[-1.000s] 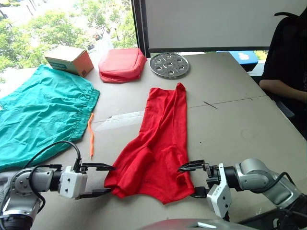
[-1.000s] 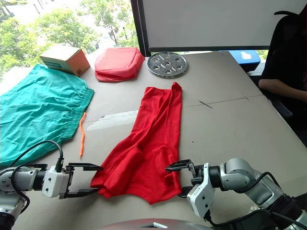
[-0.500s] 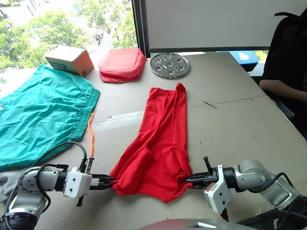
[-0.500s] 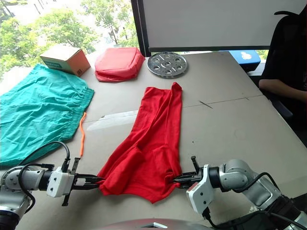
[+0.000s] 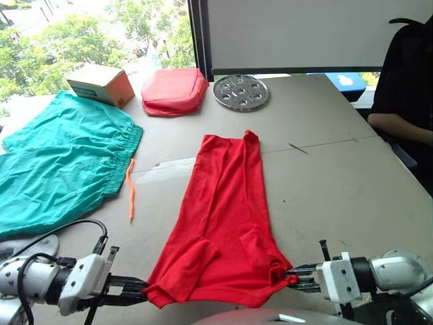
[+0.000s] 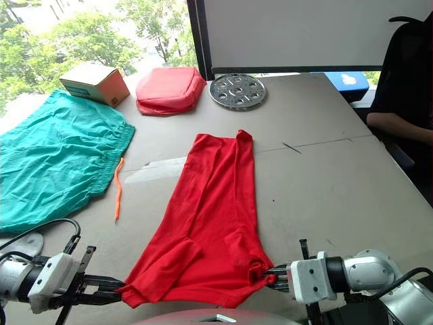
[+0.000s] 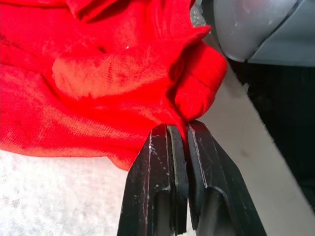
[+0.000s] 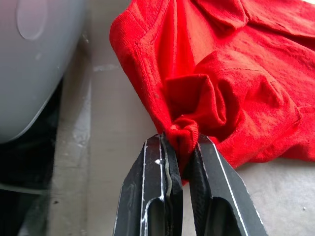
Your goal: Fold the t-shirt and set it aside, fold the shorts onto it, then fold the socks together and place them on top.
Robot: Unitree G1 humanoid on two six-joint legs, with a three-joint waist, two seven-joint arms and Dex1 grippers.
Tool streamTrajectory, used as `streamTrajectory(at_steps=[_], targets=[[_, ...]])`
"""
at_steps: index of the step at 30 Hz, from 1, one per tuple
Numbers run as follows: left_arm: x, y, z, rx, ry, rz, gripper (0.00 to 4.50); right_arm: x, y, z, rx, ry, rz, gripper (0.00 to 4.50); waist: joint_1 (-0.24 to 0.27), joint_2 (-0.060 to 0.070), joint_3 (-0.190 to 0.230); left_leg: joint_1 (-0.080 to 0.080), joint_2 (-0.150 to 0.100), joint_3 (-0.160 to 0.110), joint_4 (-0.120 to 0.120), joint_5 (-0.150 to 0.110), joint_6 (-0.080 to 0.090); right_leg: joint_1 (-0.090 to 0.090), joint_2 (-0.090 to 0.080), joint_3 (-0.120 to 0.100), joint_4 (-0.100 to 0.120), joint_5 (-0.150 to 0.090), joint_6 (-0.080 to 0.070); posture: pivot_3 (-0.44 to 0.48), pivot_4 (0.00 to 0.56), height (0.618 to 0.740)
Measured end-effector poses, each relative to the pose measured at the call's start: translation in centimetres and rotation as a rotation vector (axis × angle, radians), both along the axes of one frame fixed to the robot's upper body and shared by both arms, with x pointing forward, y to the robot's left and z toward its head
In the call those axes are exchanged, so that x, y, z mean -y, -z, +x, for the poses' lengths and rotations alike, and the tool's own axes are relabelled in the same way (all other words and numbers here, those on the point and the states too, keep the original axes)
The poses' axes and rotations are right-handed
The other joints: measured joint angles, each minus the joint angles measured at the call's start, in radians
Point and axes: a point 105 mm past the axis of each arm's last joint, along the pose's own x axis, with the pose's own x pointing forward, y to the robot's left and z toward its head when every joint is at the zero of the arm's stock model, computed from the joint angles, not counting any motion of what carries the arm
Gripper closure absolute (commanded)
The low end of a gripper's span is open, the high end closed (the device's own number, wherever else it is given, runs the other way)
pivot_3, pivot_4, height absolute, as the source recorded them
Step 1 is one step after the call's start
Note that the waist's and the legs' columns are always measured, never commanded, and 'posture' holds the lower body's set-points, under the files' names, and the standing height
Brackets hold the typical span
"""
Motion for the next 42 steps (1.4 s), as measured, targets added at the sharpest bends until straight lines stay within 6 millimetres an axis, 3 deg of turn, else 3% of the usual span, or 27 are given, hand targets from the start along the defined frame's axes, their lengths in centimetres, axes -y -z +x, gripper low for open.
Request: streamTrajectory(at_steps=[5,10,12,13,17,22,27,32,38,40,42], targets=[[1.1,-3.0,2.3,-0.165,-0.03,-0.063,4.5,-0.8,-3.3,2.4,-0.138,0.076,0.102,4.42,0.0,0.001,0.002,0.0,0.0,0.0,0.001,0.0,0.0,0.0,0.0,0.0,0.0,0.0,0.0,0.0,0.15,0.74],[1.2,-5.8,6.5,-0.293,-0.106,-0.12,4.5,-1.4,-5.5,7.7,-0.262,0.237,0.173,4.42,-0.002,0.002,0.007,-0.003,-0.006,0.0,-0.001,0.0,0.0,-0.001,0.001,0.0,0.0,0.0,-0.001,0.0,0.15,0.74],[1.7,-6.9,10.2,-0.276,-0.158,-0.161,4.5,-1.4,-6.4,10.9,-0.313,0.333,0.18,4.42,0.0,0.003,0.009,-0.002,-0.009,-0.003,-0.001,0.0,0.001,0.001,0.001,0.0,0.0,0.003,-0.005,0.0,0.15,0.74],[2.0,-7.3,11.2,-0.265,-0.166,-0.167,4.5,-1.6,-7.0,11.9,-0.305,0.356,0.19,4.42,0.0,0.002,0.01,-0.005,-0.009,-0.004,-0.001,0.001,0.001,0.001,0.003,0.0,0.0,0.003,-0.005,0.0,0.15,0.74],[3.2,-6.7,15.7,-0.297,-0.237,-0.141,4.5,-1.0,-8.4,16.5,-0.342,0.524,0.177,4.42,-0.006,-0.002,0.007,-0.006,-0.013,-0.006,0.0,0.0,0.001,0.003,0.004,0.004,0.0,0.005,-0.004,0.0,0.15,0.74],[3.7,-6.2,20.3,-0.267,-0.339,-0.138,4.5,-0.7,-9.3,20.4,-0.35,0.678,0.175,4.42,-0.008,-0.005,0.006,-0.009,-0.014,-0.008,0.0,0.0,0.002,0.002,0.004,0.004,0.001,0.005,-0.002,0.0,0.15,0.74],[4.0,-7.1,21.9,-0.264,-0.329,-0.195,4.5,-0.7,-9.1,21.6,-0.374,0.711,0.161,4.42,-0.008,-0.005,0.006,-0.011,-0.014,-0.01,0.0,0.0,0.003,0.001,0.004,0.004,0.001,0.006,-0.001,0.0,0.15,0.74],[4.2,-8.2,21.0,-0.277,-0.232,-0.254,4.5,-1.0,-9.2,19.9,-0.398,0.593,0.142,4.42,-0.009,-0.003,0.007,-0.011,-0.014,-0.011,0.0,0.0,0.003,0.002,0.004,0.004,0.002,0.006,-0.001,0.0,0.15,0.74],[6.0,-10.0,20.3,-0.311,-0.124,-0.436,4.5,-2.1,-9.3,18.5,-0.432,0.489,0.154,4.42,-0.011,-0.004,0.007,-0.012,-0.015,-0.013,0.004,0.0,0.003,0.002,0.004,0.004,0.003,0.006,0.0,0.0,0.15,0.74],[6.0,-10.1,20.3,-0.322,-0.124,-0.442,4.5,-2.2,-9.4,18.5,-0.435,0.487,0.159,4.42,-0.011,-0.003,0.007,-0.012,-0.015,-0.013,0.004,0.0,0.003,0.002,0.004,0.004,0.004,0.006,0.0,0.0,0.15,0.74],[4.9,-8.0,22.4,-0.268,-0.262,-0.274,4.5,-2.6,-9.3,19.1,-0.446,0.492,0.18,4.42,-0.009,-0.003,0.006,-0.01,-0.015,-0.013,0.006,0.0,0.003,0.003,0.004,0.004,0.003,0.006,0.0,0.0,0.15,0.74]])
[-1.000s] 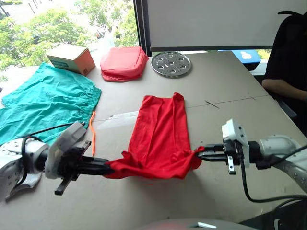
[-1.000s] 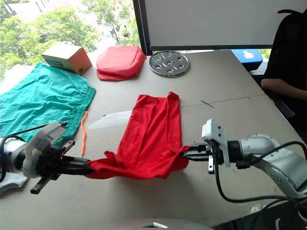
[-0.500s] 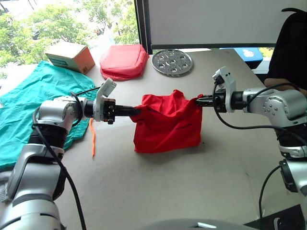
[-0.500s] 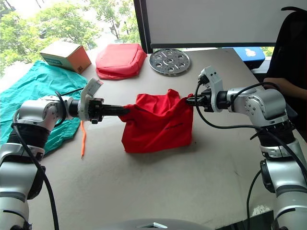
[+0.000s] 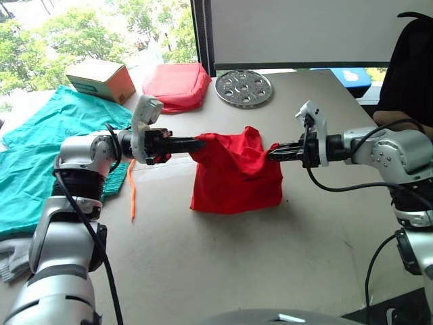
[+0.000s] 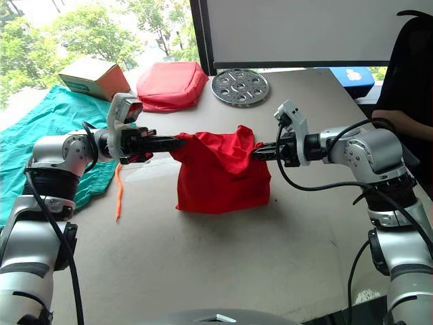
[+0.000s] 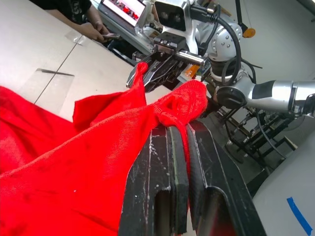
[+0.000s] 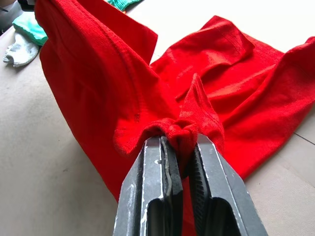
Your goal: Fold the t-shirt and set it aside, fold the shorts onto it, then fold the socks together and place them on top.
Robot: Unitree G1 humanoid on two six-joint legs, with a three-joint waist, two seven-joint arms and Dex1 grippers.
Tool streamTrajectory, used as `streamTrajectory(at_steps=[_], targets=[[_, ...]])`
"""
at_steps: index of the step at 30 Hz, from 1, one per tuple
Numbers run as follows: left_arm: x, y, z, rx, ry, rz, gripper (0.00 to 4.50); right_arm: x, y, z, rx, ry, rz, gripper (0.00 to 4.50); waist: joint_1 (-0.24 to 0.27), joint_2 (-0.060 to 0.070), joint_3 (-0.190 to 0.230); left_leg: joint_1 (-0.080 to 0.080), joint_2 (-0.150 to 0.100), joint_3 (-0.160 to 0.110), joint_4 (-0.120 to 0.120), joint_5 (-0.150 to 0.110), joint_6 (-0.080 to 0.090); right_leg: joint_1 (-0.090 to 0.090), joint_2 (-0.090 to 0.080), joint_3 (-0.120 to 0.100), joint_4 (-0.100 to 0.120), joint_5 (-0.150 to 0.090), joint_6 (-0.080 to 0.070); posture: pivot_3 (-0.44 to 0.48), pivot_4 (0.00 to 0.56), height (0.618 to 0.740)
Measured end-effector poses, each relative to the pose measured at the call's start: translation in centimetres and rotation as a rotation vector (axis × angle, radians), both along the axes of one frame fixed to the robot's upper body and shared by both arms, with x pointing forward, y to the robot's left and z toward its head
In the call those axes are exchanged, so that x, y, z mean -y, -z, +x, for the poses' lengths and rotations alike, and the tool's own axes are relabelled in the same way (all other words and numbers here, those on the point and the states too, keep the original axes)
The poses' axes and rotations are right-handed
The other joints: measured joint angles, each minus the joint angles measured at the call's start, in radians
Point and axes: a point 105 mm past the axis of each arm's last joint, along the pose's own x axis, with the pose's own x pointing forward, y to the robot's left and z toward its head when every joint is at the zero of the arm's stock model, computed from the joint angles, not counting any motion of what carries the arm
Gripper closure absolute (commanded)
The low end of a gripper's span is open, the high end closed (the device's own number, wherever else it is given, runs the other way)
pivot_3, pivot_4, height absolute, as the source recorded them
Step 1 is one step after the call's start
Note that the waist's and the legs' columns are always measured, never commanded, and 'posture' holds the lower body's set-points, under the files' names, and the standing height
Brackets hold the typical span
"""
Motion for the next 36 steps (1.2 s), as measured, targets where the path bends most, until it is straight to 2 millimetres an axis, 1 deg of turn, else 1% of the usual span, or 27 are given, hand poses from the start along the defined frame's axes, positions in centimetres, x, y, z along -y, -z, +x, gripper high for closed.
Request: streamTrajectory(at_steps=[2,4,5,6,8,11,13,15,17,19,23,26,29,31,33,34,35,36], targets=[[-1.8,3.9,1.6,-0.012,-0.124,0.225,4.5,0.1,0.5,1.0,-0.007,0.048,-0.016,4.42,-0.001,0.001,0.0,0.0,0.0,0.001,0.0,0.0,0.0,0.0,0.0,0.001,0.001,0.0,0.0,0.0,0.15,0.74],[-3.3,7.3,2.0,-0.096,-0.223,0.329,4.5,0.6,1.4,2.5,-0.02,0.133,-0.047,4.42,-0.002,0.0,-0.001,-0.001,0.0,0.0,0.001,0.0,0.0,-0.001,0.0,0.001,0.003,0.0,0.0,0.0,0.15,0.74],[-3.5,8.1,2.3,-0.117,-0.255,0.351,4.5,0.9,2.1,3.4,-0.034,0.187,-0.072,4.42,-0.002,0.0,-0.001,-0.004,0.0,-0.001,0.001,0.0,0.0,-0.002,0.0,0.0,0.003,0.0,0.0,0.0,0.15,0.74],[-3.4,7.9,2.6,-0.104,-0.254,0.359,4.5,1.1,2.6,3.8,-0.048,0.221,-0.088,4.42,0.002,0.0,-0.001,-0.008,0.0,-0.006,0.005,0.0,0.0,-0.003,0.001,-0.004,0.004,0.0,0.0,0.0,0.15,0.74],[-3.6,7.4,3.1,-0.068,-0.269,0.39,4.5,1.0,3.1,4.3,-0.057,0.246,-0.102,4.42,0.003,0.001,0.0,-0.011,0.0,-0.007,0.007,0.0,0.0,-0.003,0.001,-0.005,0.003,0.001,0.0,0.0,0.15,0.74],[-3.6,7.3,3.6,-0.042,-0.287,0.382,4.5,1.5,3.3,4.8,-0.046,0.271,-0.121,4.42,0.002,0.002,0.0,-0.011,-0.001,-0.008,0.007,0.0,0.0,-0.003,0.0,-0.004,0.003,0.001,0.0,0.0,0.15,0.74],[-3.0,7.2,4.0,-0.016,-0.297,0.345,4.5,1.5,3.2,5.1,-0.034,0.281,-0.126,4.42,0.001,0.002,0.0,-0.012,-0.002,-0.009,0.008,0.0,0.0,-0.002,0.0,-0.004,0.003,0.001,0.0,0.0,0.15,0.74],[-2.2,6.3,4.5,0.004,-0.312,0.256,4.5,1.0,2.9,5.4,-0.025,0.282,-0.078,4.42,0.0,0.002,0.0,-0.013,-0.002,-0.01,0.009,0.0,0.0,-0.002,0.001,-0.005,0.003,0.001,0.0,0.0,0.15,0.74],[-1.3,4.0,5.1,0.044,-0.302,0.16,4.5,-0.1,2.2,5.6,-0.023,0.259,-0.034,4.42,-0.002,0.002,0.0,-0.012,-0.002,-0.01,0.009,0.0,0.0,-0.002,0.001,-0.005,0.003,0.001,0.001,0.0,0.15,0.74],[-1.0,2.6,5.3,0.07,-0.294,0.121,4.5,-0.6,1.3,5.7,-0.014,0.246,-0.005,4.42,-0.005,0.002,0.0,-0.012,-0.002,-0.01,0.008,0.0,0.0,-0.002,0.001,-0.004,0.003,0.001,0.001,0.0,0.15,0.74],[-0.6,1.4,6.1,0.081,-0.34,0.063,4.5,-0.7,-0.3,7.1,-0.003,0.287,0.062,4.42,-0.009,0.002,0.001,-0.012,-0.002,-0.01,0.008,0.0,0.0,-0.002,0.001,-0.005,0.003,0.001,0.001,0.0,0.15,0.74],[-0.4,1.8,7.4,0.115,-0.429,0.116,4.5,-0.8,-0.8,8.4,0.005,0.339,0.097,4.42,-0.011,0.002,0.001,-0.012,-0.002,-0.01,0.008,0.0,0.0,-0.001,0.001,-0.004,0.003,0.002,0.002,0.0,0.15,0.74],[-0.6,3.0,8.2,0.117,-0.514,0.182,4.5,-0.4,-0.2,9.5,0.021,0.4,0.064,4.42,-0.016,0.002,0.001,-0.012,-0.002,-0.011,0.008,0.0,0.0,-0.001,0.001,-0.004,0.003,0.002,0.002,0.0,0.15,0.74],[-0.6,4.1,8.7,0.119,-0.573,0.229,4.5,0.1,1.2,10.2,0.011,0.455,0.019,4.42,-0.019,0.002,0.0,-0.012,-0.002,-0.01,0.008,0.0,0.0,-0.001,0.001,-0.004,0.003,0.002,0.002,0.0,0.15,0.74],[-0.2,4.8,9.0,0.115,-0.593,0.24,4.5,0.1,3.0,10.4,-0.021,0.476,-0.014,4.42,-0.023,0.003,0.001,-0.012,-0.002,-0.01,0.008,0.0,0.0,-0.001,0.001,-0.004,0.003,0.002,0.002,0.0,0.15,0.74],[0.0,4.8,9.0,0.113,-0.592,0.239,4.1,0.1,3.4,10.4,-0.029,0.478,-0.022,3.69,-0.024,0.003,0.001,-0.012,-0.002,-0.01,0.008,0.0,0.0,-0.001,0.001,-0.004,0.003,0.002,0.002,0.0,0.15,0.74],[0.0,4.8,9.1,0.114,-0.601,0.229,3.7,0.1,3.8,10.4,-0.027,0.479,-0.03,3.44,-0.026,0.003,0.001,-0.012,-0.002,-0.01,0.008,0.0,0.0,-0.001,0.001,-0.004,0.003,0.002,0.002,0.0,0.15,0.74],[0.0,4.6,9.2,0.115,-0.609,0.216,3.42,0.3,4.0,10.5,-0.021,0.483,-0.037,2.97,-0.027,0.004,0.001,-0.012,-0.002,-0.01,0.008,0.0,0.0,-0.001,0.001,-0.004,0.003,0.002,0.002,0.0,0.15,0.74]])
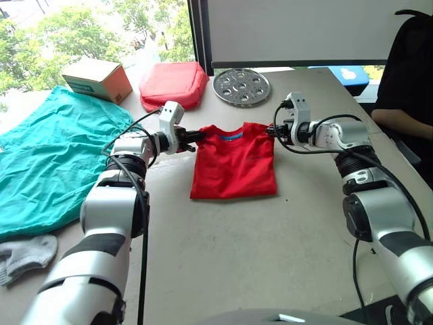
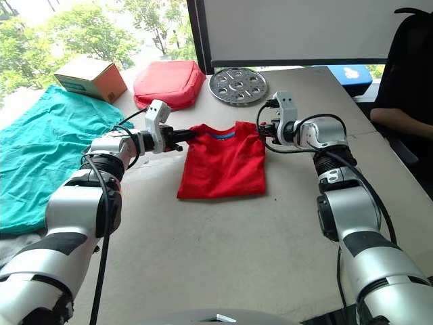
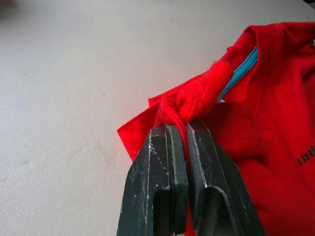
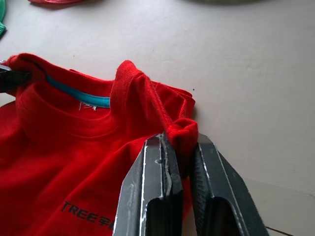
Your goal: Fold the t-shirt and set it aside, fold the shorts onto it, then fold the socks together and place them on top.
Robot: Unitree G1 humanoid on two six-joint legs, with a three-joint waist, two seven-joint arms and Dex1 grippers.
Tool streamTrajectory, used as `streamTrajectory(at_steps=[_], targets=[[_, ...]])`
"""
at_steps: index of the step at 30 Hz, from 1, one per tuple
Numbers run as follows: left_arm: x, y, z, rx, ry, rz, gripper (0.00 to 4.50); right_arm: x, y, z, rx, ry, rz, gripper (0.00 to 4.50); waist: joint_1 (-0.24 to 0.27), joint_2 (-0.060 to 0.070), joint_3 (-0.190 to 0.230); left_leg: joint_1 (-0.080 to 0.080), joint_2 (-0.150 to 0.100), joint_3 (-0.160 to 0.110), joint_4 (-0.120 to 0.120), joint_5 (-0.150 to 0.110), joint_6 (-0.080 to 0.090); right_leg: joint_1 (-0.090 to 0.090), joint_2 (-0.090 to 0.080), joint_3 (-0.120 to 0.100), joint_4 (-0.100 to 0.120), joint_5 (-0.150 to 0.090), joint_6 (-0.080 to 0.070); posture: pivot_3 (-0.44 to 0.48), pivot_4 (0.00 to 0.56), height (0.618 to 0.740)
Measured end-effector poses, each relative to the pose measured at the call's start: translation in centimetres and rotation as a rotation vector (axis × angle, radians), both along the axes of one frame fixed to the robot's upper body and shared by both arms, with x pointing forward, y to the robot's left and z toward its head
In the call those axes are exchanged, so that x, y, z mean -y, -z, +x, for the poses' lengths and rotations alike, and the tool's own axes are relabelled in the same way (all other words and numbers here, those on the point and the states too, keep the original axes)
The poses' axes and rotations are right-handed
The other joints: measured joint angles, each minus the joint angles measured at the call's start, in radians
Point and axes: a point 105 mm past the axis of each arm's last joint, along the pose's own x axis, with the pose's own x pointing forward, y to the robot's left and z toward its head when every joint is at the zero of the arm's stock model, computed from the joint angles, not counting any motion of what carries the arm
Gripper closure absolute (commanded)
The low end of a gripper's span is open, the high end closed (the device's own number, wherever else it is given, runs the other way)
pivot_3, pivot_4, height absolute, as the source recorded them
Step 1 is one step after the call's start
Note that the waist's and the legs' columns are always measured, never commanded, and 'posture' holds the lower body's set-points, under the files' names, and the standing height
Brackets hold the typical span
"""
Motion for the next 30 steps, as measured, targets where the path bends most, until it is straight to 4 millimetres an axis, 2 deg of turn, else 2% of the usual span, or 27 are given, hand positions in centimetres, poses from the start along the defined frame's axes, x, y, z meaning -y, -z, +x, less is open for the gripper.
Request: streamTrajectory(at_steps=[5,8,10,11,13,16,19,20,21,22,23,27,30], targets=[[-1.3,-0.6,0.1,0.025,-0.06,-0.036,0.9,0.9,-0.6,0.2,0.052,-0.004,-0.041,0.41,-0.001,0.001,0.001,0.0,0.0,0.0,0.0,0.0,0.0,0.0,0.0,0.0,0.0,0.0,0.0,0.0,0.15,0.74],[-3.6,-1.6,-0.3,0.047,-0.113,-0.093,0.9,3.3,-1.3,-0.3,0.15,-0.007,-0.176,0.41,0.001,0.001,0.001,0.0,0.0,-0.001,0.0,0.0,0.0,0.0,0.0,0.0,0.0,0.0,0.0,0.0,0.15,0.74],[-5.2,-2.5,-0.8,0.077,-0.134,-0.123,0.9,4.4,-1.5,-1.1,0.181,-0.016,-0.205,0.41,-0.001,0.001,0.001,0.0,0.0,-0.001,-0.001,0.0,-0.001,0.0,-0.001,0.0,0.0,0.0,0.0,0.0,0.15,0.74],[-5.5,-3.1,-1.1,0.092,-0.132,-0.142,0.9,4.6,-1.7,-1.7,0.187,-0.028,-0.205,0.41,0.0,0.002,0.001,0.0,0.0,-0.001,-0.001,0.0,-0.001,0.0,-0.001,0.0,0.0,0.0,0.0,0.0,0.15,0.74],[-4.9,-3.8,-2.0,0.132,-0.092,-0.179,0.9,3.8,-2.4,-2.9,0.232,-0.088,-0.2,0.41,0.0,0.003,0.001,0.001,0.0,-0.001,0.0,0.0,-0.001,0.0,-0.001,0.001,0.0,0.0,0.0,0.0,0.15,0.74],[-2.5,-3.2,-4.1,0.154,0.004,-0.216,1.51,2.4,-3.5,-4.0,0.308,-0.145,-0.182,1.07,0.001,0.003,0.001,0.002,0.0,-0.002,0.0,0.0,-0.001,0.001,-0.001,0.002,0.0,0.0,0.0,0.0,0.15,0.74],[0.7,-1.4,-6.0,0.143,0.048,-0.218,2.83,0.0,-3.5,-4.2,0.325,-0.154,-0.111,2.42,0.002,0.002,-0.001,0.004,0.0,-0.002,0.0,0.0,-0.001,0.002,-0.001,0.004,0.001,0.001,0.001,0.0,0.15,0.74],[2.4,0.1,-6.7,0.118,0.056,-0.21,3.38,-1.6,-2.8,-4.3,0.321,-0.176,-0.106,2.95,0.002,0.003,-0.001,0.004,0.0,0.0,0.0,0.0,-0.001,0.002,-0.001,0.004,0.0,0.001,0.001,0.0,0.15,0.74],[3.1,0.9,-7.0,0.101,0.056,-0.204,3.73,-2.4,-2.1,-4.4,0.314,-0.189,-0.109,3.35,0.003,0.003,-0.001,0.004,0.0,0.0,0.0,0.0,-0.001,0.002,-0.001,0.003,0.0,0.001,0.001,0.0,0.15,0.74],[3.4,1.5,-7.1,0.097,0.037,-0.185,4.28,-3.1,-1.5,-4.2,0.309,-0.192,-0.116,3.9,0.003,0.003,-0.001,0.004,0.0,0.0,0.0,0.0,-0.001,0.002,0.0,0.003,0.0,0.001,0.001,0.0,0.15,0.74],[3.5,2.2,-6.9,0.095,-0.008,-0.168,4.5,-3.5,-0.4,-3.7,0.297,-0.167,-0.13,4.45,0.005,0.002,-0.001,0.004,0.0,0.0,0.001,0.0,-0.001,0.002,0.0,0.003,-0.001,0.001,0.001,0.0,0.15,0.74],[3.1,4.7,-6.7,0.088,-0.124,-0.061,4.5,-3.7,4.9,-2.0,0.218,-0.053,-0.239,4.45,0.006,0.003,-0.001,0.003,-0.001,0.0,0.001,0.002,-0.003,0.002,0.0,0.003,0.0,0.001,0.001,0.0,0.15,0.74],[2.4,5.3,-7.4,0.085,-0.148,-0.042,4.5,-3.4,4.7,-0.6,0.245,0.02,-0.294,4.45,-0.001,0.007,-0.004,0.004,-0.001,0.001,0.0,0.003,-0.005,0.002,0.0,0.004,0.0,0.001,0.001,0.0,0.15,0.74]])
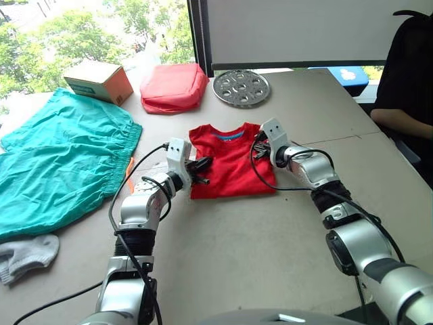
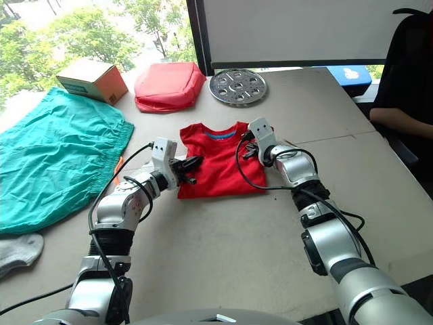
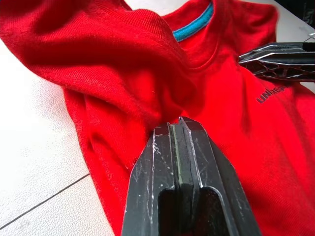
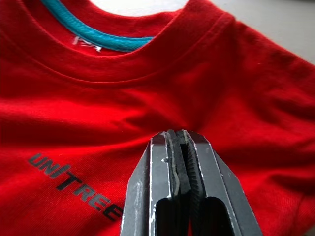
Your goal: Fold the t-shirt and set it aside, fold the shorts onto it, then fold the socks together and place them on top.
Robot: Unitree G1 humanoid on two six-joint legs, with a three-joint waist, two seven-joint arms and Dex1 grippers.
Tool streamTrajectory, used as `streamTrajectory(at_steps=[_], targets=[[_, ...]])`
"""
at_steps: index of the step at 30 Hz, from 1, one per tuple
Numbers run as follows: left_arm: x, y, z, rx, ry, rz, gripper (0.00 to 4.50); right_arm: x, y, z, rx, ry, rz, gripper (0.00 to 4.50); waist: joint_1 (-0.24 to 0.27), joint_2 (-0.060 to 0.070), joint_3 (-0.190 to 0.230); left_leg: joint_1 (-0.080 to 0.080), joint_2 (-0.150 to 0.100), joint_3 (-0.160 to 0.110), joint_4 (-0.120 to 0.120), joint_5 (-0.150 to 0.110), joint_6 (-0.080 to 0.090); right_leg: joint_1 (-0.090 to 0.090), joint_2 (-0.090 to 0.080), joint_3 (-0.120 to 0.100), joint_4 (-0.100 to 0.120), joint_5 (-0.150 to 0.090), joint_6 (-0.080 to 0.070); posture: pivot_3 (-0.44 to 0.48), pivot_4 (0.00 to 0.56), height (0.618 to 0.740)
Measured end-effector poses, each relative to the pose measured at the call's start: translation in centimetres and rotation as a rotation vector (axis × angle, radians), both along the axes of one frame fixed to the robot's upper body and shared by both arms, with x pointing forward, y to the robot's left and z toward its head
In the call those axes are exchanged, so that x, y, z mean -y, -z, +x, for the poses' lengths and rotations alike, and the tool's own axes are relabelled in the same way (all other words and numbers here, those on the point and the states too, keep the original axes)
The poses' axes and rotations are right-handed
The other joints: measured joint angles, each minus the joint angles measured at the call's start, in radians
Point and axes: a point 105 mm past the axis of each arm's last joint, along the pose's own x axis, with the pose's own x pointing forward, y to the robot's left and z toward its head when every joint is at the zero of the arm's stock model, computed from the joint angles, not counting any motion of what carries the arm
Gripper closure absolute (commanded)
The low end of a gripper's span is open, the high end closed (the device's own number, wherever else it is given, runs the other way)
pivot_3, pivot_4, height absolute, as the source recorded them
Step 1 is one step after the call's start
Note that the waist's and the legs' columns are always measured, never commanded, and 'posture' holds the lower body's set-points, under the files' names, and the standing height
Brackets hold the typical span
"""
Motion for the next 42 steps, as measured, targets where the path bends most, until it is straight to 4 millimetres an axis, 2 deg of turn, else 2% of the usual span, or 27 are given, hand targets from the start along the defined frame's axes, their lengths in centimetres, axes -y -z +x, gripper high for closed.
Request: streamTrajectory(at_steps=[2,5,7,8,9,11,12,14,15,16,17,18,20,22,28,29,30,33,34,37,38,39,40,42], targets=[[-0.6,0.4,-1.0,-0.011,-0.014,-0.012,4.5,0.8,0.3,0.4,0.007,0.034,-0.024,4.45,0.0,0.002,-0.004,0.0,0.0,-0.001,-0.001,0.0,0.0,0.0,0.0,-0.001,0.0,0.0,0.0,0.0,0.15,0.74],[-1.3,0.4,-1.3,-0.012,-0.036,-0.032,4.5,0.9,0.4,0.3,0.013,0.028,-0.018,4.45,0.002,0.003,-0.005,0.0,0.0,-0.001,-0.001,-0.002,0.003,0.0,0.0,-0.001,-0.001,0.0,0.0,0.0,0.15,0.74],[-1.5,0.2,-1.4,-0.013,-0.043,-0.074,4.5,0.8,0.4,-0.2,0.005,-0.003,0.014,3.9,0.003,0.003,-0.005,0.0,0.0,-0.001,-0.001,-0.002,0.004,0.0,0.0,-0.001,-0.001,0.0,0.0,0.0,0.15,0.74],[-1.6,-1.4,-0.9,0.008,-0.063,-0.207,4.5,0.5,0.0,-1.3,0.011,-0.075,0.06,3.38,0.004,0.002,-0.005,-0.001,0.0,-0.003,0.001,-0.002,0.004,0.0,0.0,-0.002,-0.001,0.0,0.0,0.0,0.15,0.74],[-1.6,-1.5,-0.9,0.012,-0.063,-0.212,4.5,0.5,0.0,-1.3,0.012,-0.078,0.062,3.25,0.005,0.002,-0.004,-0.002,0.0,-0.003,0.001,-0.002,0.004,0.0,0.0,-0.002,-0.001,0.0,0.0,0.0,0.15,0.74],[-0.9,-4.9,0.5,0.079,-0.05,-0.286,4.5,-0.7,-2.1,-1.5,0.072,-0.115,0.126,2.36,0.004,0.003,-0.003,-0.002,0.0,-0.004,0.001,-0.002,0.004,0.0,0.0,-0.002,-0.001,0.0,0.0,0.0,0.15,0.74],[-0.4,-6.4,1.1,0.115,-0.039,-0.29,4.5,-1.5,-3.4,-1.5,0.115,-0.13,0.15,2.36,0.003,0.002,-0.004,-0.001,0.0,-0.003,0.001,-0.002,0.004,0.0,0.001,-0.002,0.0,0.0,0.0,0.0,0.15,0.74],[0.6,-7.9,1.8,0.151,-0.022,-0.282,4.5,-3.0,-5.1,-1.2,0.184,-0.139,0.173,2.36,0.001,0.003,-0.005,0.001,0.0,-0.003,0.0,-0.002,0.004,0.002,0.001,-0.001,0.0,0.0,0.0,0.0,0.15,0.74],[1.1,-7.5,2.4,0.144,-0.032,-0.255,4.5,-3.5,-5.4,-0.9,0.204,-0.123,0.172,2.36,0.0,0.003,-0.005,0.003,0.0,-0.003,0.0,-0.002,0.004,0.003,0.001,-0.001,0.0,0.0,0.0,0.0,0.15,0.74],[1.4,-6.2,2.9,0.11,-0.054,-0.218,4.5,-4.0,-5.1,-0.6,0.21,-0.102,0.164,2.36,0.0,0.003,-0.005,0.006,-0.001,-0.002,-0.003,-0.002,0.004,0.006,0.001,-0.001,-0.001,0.0,0.0,0.0,0.15,0.74],[1.4,-3.7,3.6,0.044,-0.108,-0.169,4.5,-4.2,-3.9,-0.3,0.197,-0.066,0.146,2.36,0.0,0.003,-0.005,0.008,-0.001,-0.002,-0.004,-0.002,0.004,0.008,0.002,-0.001,-0.002,0.0,0.0,0.0,0.15,0.74],[1.3,-3.6,3.6,0.04,-0.111,-0.168,4.5,-4.2,-3.8,-0.3,0.194,-0.064,0.145,2.36,0.0,0.003,-0.005,0.008,-0.001,-0.002,-0.005,-0.002,0.004,0.008,0.002,-0.001,-0.002,0.0,0.0,0.0,0.15,0.74],[0.1,-0.5,4.2,-0.018,-0.217,-0.123,4.5,-3.4,-1.0,0.0,0.156,-0.003,0.094,2.36,0.002,0.003,-0.004,0.007,0.0,-0.002,-0.005,-0.001,0.002,0.007,0.002,-0.001,-0.003,0.0,0.0,0.0,0.15,0.74],[-0.3,-0.8,4.6,0.018,-0.252,-0.11,4.5,-2.5,1.0,-0.1,0.12,0.032,0.062,2.36,0.003,0.003,-0.004,0.006,0.0,-0.002,-0.005,0.0,0.0,0.007,0.001,-0.001,-0.004,0.0,0.0,0.0,0.15,0.74],[-0.9,-0.7,4.5,0.045,-0.283,-0.138,4.5,-0.9,1.0,-0.1,0.184,0.028,0.039,2.36,0.0,0.004,-0.004,0.009,0.0,-0.001,-0.005,-0.002,0.004,0.008,0.001,0.0,-0.003,0.0,0.0,0.0,0.15,0.74],[-1.1,-0.8,4.3,0.053,-0.283,-0.153,4.5,-0.4,1.0,-0.3,0.188,0.026,0.061,1.85,0.0,0.004,-0.003,0.009,0.0,-0.001,-0.005,-0.002,0.004,0.008,0.001,0.0,-0.002,0.0,0.0,0.0,0.15,0.74],[-1.1,-1.1,4.1,0.062,-0.275,-0.183,4.5,0.0,0.8,-0.6,0.189,0.022,0.095,1.71,0.001,0.004,-0.003,0.008,0.0,-0.002,-0.005,-0.002,0.004,0.008,0.001,0.0,-0.002,0.0,0.0,0.0,0.15,0.74],[-1.3,-3.7,2.7,0.168,-0.2,-0.264,3.53,1.1,-1.3,-3.0,0.199,-0.031,0.275,0.26,0.002,0.005,-0.003,0.003,0.001,-0.006,-0.005,-0.002,0.003,0.004,0.001,0.0,-0.003,0.0,0.0,0.0,0.15,0.74],[-1.3,-4.8,2.2,0.206,-0.171,-0.271,3.13,1.5,-2.0,-3.8,0.185,-0.041,0.316,0.0,0.002,0.005,-0.003,0.002,0.001,-0.006,-0.004,-0.002,0.003,0.004,0.0,-0.001,-0.004,0.0,0.0,0.0,0.15,0.74],[-1.5,-7.5,-0.3,0.273,-0.051,-0.302,1.72,3.2,-3.8,-7.5,0.082,-0.079,0.423,0.0,0.004,0.005,-0.003,0.002,0.002,-0.008,-0.004,-0.003,0.004,0.004,-0.002,-0.002,-0.004,0.0,0.0,0.0,0.15,0.74],[-1.5,-7.9,-1.7,0.27,0.006,-0.299,1.16,4.0,-3.6,-9.0,0.025,-0.086,0.423,0.0,0.004,0.005,-0.003,0.002,0.002,-0.008,-0.004,-0.003,0.005,0.004,-0.003,-0.001,-0.004,0.0,0.0,0.0,0.15,0.74],[-1.5,-8.0,-2.0,0.269,0.023,-0.295,0.73,4.2,-3.5,-9.4,0.009,-0.088,0.419,0.0,0.004,0.006,-0.003,0.003,0.001,-0.008,-0.005,-0.003,0.005,0.004,-0.003,-0.002,-0.006,-0.002,-0.002,0.0,0.15,0.74],[-1.6,-7.9,-3.6,0.256,0.085,-0.267,0.24,4.7,-2.9,-10.6,-0.054,-0.083,0.414,0.0,0.004,0.006,-0.002,0.003,0.001,-0.007,-0.005,-0.003,0.005,0.004,-0.004,-0.001,-0.008,-0.003,-0.004,0.0,0.15,0.74],[-1.5,-7.8,-6.6,0.223,0.21,-0.214,0.11,5.6,-1.2,-12.7,-0.173,-0.056,0.404,0.0,0.003,0.008,-0.001,0.005,0.001,-0.006,-0.005,-0.003,0.005,0.005,-0.004,-0.001,-0.008,-0.003,-0.004,0.0,0.15,0.74]])
